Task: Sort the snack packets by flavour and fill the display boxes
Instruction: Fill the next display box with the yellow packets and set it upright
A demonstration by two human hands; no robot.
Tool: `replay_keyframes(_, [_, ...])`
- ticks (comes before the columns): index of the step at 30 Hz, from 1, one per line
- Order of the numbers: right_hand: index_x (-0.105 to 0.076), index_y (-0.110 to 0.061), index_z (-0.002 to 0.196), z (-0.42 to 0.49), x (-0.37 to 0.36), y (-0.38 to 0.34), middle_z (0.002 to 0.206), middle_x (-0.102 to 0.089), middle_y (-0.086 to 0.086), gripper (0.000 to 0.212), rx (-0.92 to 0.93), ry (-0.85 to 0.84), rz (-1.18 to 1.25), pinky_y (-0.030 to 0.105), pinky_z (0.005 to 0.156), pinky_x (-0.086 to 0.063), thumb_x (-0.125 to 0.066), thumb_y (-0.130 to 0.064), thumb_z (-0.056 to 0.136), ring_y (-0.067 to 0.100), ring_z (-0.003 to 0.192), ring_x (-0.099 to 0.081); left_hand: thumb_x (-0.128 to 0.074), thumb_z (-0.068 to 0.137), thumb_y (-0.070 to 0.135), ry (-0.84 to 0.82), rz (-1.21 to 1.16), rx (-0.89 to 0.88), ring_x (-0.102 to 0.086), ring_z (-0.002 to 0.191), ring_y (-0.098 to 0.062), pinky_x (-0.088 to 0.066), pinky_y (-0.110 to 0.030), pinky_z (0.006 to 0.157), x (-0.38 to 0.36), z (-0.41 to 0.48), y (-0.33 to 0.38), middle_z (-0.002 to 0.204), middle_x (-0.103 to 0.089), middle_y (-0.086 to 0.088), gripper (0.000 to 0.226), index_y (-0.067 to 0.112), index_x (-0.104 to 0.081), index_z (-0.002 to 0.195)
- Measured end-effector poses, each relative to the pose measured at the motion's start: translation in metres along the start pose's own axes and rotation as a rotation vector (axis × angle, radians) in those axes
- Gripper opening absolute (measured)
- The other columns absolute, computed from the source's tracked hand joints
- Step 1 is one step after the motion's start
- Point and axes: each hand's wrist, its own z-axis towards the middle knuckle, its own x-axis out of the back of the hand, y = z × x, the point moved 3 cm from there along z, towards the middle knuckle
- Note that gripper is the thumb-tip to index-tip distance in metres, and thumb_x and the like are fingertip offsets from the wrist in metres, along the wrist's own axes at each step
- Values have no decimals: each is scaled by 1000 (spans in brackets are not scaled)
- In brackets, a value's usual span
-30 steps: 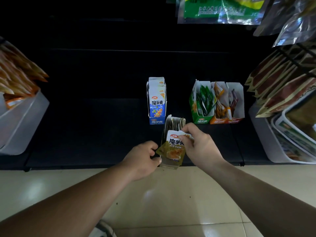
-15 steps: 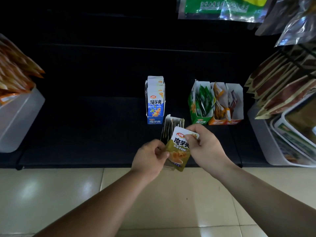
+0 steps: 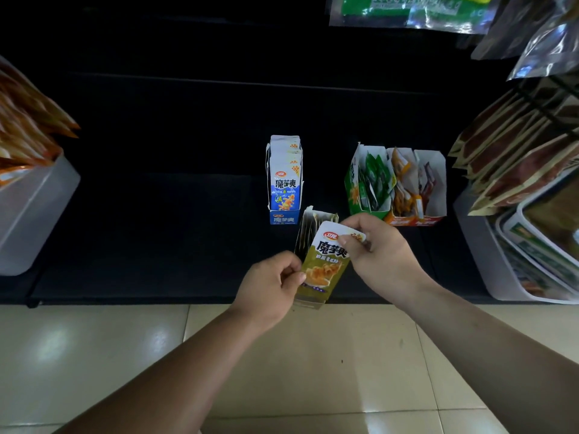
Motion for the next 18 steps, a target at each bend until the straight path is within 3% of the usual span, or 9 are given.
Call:
replay_keyframes(5, [-67, -26, 94, -5, -5, 5, 83, -68, -9, 13, 58, -67, -65, 13, 54, -45, -66, -14, 99, -3, 66, -60, -66, 99, 21, -13, 48, 40, -59, 68, 1, -45, -15, 59, -8, -5, -6, 77, -65, 13, 24, 36, -58, 83])
replay_keyframes(9, [-68, -24, 92, -17, -27, 13, 83, -69, -11, 16, 173, -142, -165, 17, 57, -46, -67, -9, 97, 0, 70, -62, -72, 93, 21, -10, 163, 92, -61, 82, -8, -49, -21, 71, -10, -2, -24, 96, -58, 11, 7, 29, -71, 93])
replay_keyframes(13, [-69, -27, 90, -18, -45, 28, 84, -68, -13, 18, 205, -202, -265, 37, 71, -56, -70, -9, 94, 8, 80, -64, -62, 92, 8, -75, 118, 132, -66, 92, -5, -55, -21, 80, -11, -1, -34, 100, -69, 14, 30, 32, -73, 105])
replay_keyframes(18, [-74, -32, 94, -20, -59, 43, 87, -69, -15, 12, 2, -291, -226, 11, 64, -46, -73, -21, 93, -3, 76, -62, -62, 95, 9, 42, 25, 122, -69, 82, 1, -55, -21, 77, -5, 6, -31, 86, -74, 16, 25, 31, -74, 93])
